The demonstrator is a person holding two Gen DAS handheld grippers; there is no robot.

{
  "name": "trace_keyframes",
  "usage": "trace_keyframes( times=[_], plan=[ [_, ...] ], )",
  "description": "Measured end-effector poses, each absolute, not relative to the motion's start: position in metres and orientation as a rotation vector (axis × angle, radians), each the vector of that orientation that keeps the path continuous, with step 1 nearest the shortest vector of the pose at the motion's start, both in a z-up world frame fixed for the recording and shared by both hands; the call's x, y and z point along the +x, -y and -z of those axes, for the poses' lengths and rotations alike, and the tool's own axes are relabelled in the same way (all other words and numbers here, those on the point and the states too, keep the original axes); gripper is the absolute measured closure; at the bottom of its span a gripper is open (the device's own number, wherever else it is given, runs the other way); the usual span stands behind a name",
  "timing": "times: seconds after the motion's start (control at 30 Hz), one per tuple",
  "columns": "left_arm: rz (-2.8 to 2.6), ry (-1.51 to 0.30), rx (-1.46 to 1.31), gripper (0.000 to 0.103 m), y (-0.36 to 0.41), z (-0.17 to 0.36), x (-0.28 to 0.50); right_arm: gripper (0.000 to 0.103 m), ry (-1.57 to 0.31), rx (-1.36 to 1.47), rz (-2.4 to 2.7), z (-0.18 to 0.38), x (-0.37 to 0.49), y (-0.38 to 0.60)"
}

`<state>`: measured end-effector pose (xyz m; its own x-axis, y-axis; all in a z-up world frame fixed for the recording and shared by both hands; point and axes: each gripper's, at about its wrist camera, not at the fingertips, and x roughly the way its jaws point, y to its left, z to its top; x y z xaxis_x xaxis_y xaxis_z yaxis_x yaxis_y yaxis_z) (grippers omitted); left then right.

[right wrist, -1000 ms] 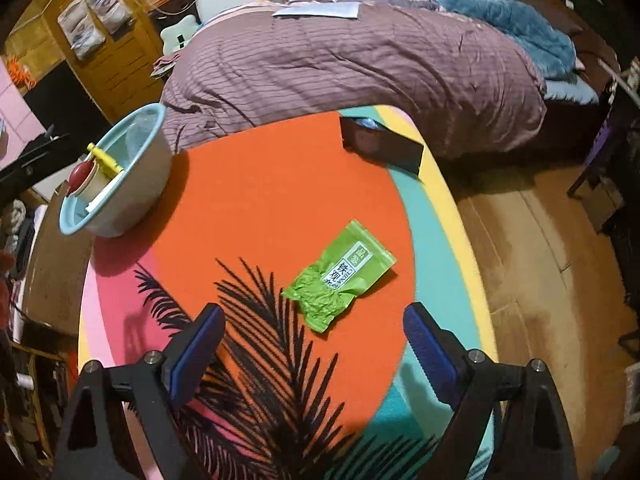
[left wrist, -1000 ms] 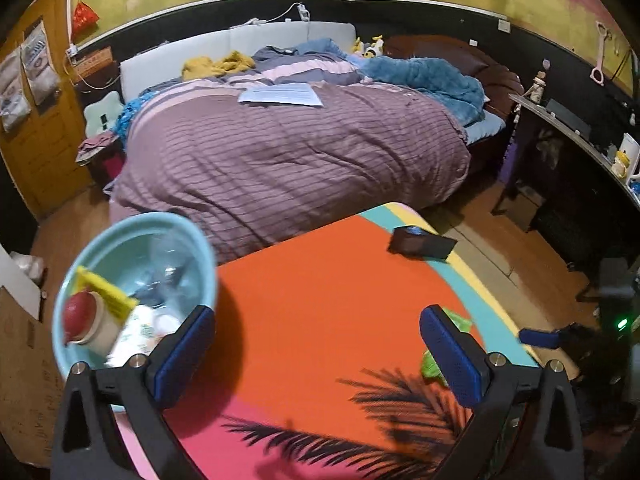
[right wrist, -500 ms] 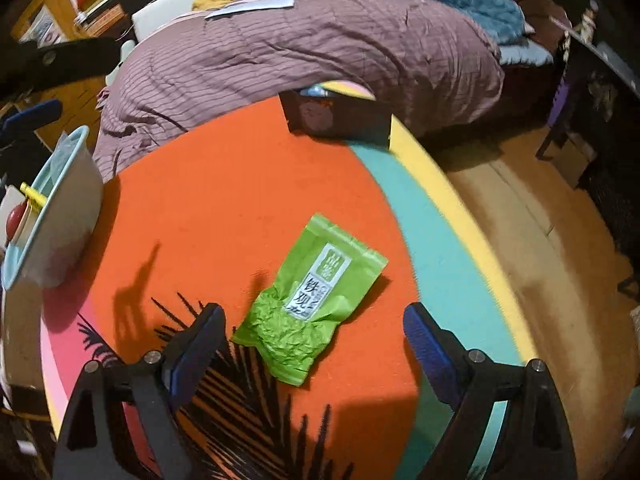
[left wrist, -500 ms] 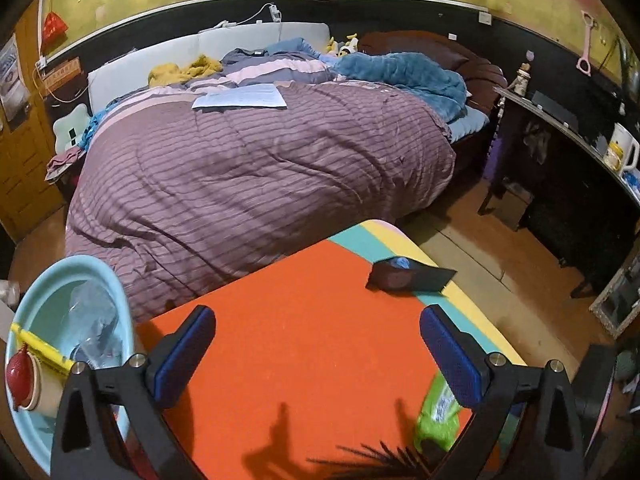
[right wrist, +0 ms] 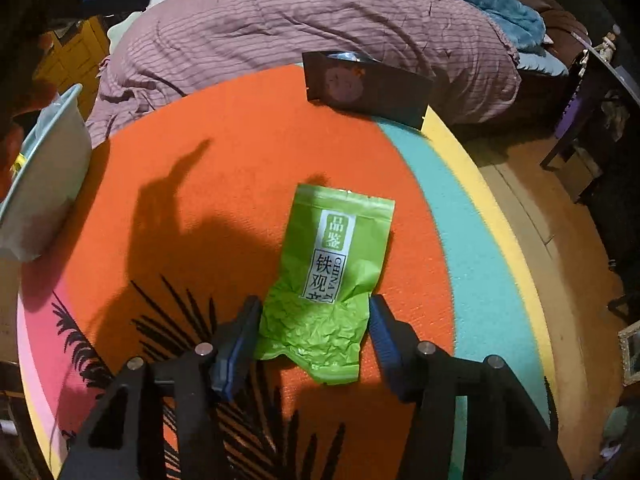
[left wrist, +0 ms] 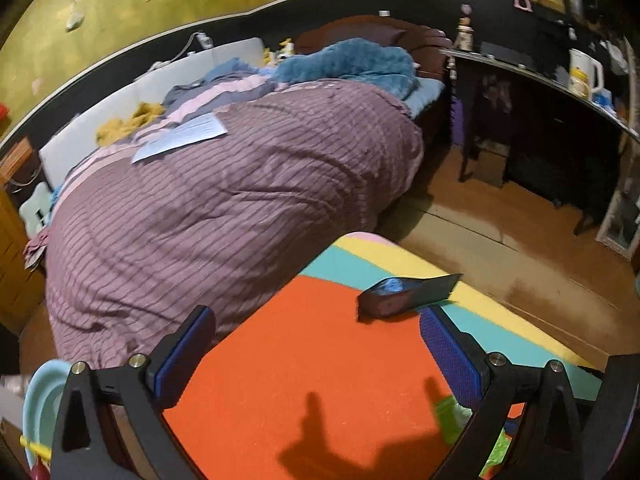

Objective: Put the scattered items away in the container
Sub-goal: 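Grasp black card with left tool while right tool grasps green tea packet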

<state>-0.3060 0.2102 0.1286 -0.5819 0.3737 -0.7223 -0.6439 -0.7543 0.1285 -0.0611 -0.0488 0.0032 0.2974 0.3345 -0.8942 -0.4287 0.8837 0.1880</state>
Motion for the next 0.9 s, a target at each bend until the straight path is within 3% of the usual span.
trace_keyframes(
  times=[0.33,0.7,0.77,0.8,0.87,0.9],
  plan=[
    [-2.115,-0.529,-0.898,0.0,-0.245,-0.12,-0.309,0.048,-1.163,-0.069,-0.556,-0.009,-0.057,0.059],
    [-1.9,-0.732,-0.972,0.001,-0.287,-0.07,-0.334,0.048,-1.171,-0.015,-0.565,-0.009,-0.056,0.07],
    [-1.858,-0.769,-1.008,0.024,-0.289,-0.061,-0.342,0.048,-1.167,-0.009,-0.571,-0.011,-0.056,0.071],
    [-1.833,-0.772,-1.04,0.031,-0.29,-0.056,-0.347,0.048,-1.165,-0.006,-0.573,-0.011,-0.056,0.072],
    [-1.787,-0.77,-1.11,0.053,-0.291,-0.044,-0.354,0.048,-1.161,0.001,-0.573,-0.012,-0.056,0.074],
    [-1.773,-0.781,-1.132,0.058,-0.292,-0.04,-0.356,0.048,-1.159,0.006,-0.573,-0.012,-0.056,0.075]
  ],
)
